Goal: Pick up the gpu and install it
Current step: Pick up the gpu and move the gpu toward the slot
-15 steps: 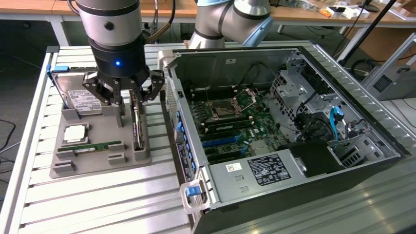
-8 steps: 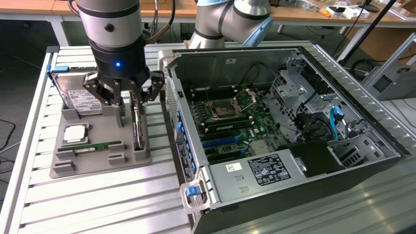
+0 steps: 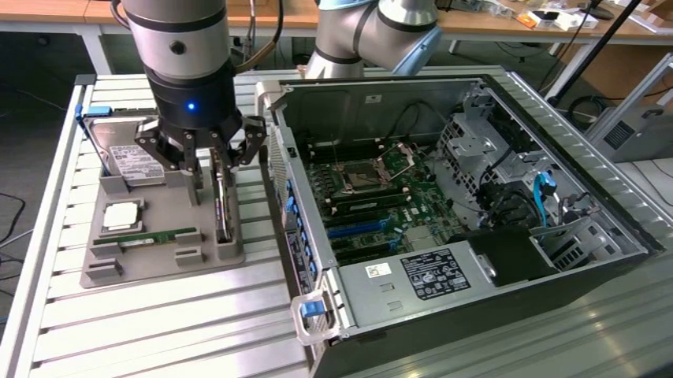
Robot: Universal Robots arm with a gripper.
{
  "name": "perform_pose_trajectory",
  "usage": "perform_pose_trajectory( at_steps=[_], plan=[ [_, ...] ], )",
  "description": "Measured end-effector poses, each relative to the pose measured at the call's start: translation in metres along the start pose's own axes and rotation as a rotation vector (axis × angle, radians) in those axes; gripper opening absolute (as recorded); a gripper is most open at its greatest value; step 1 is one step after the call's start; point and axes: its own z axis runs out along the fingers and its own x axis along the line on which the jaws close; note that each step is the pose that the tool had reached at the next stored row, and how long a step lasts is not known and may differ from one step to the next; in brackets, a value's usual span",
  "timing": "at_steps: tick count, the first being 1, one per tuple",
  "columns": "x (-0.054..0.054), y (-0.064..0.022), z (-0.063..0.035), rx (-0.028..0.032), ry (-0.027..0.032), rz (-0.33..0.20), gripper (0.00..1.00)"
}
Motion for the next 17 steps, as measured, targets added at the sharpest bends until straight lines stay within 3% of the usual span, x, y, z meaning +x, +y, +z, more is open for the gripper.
perform_pose_trajectory(
  at_steps=[17],
  plan=[
    [0.0001, -0.0003, 0.0052, 0.0001, 0.0, 0.0, 0.42]
  ],
)
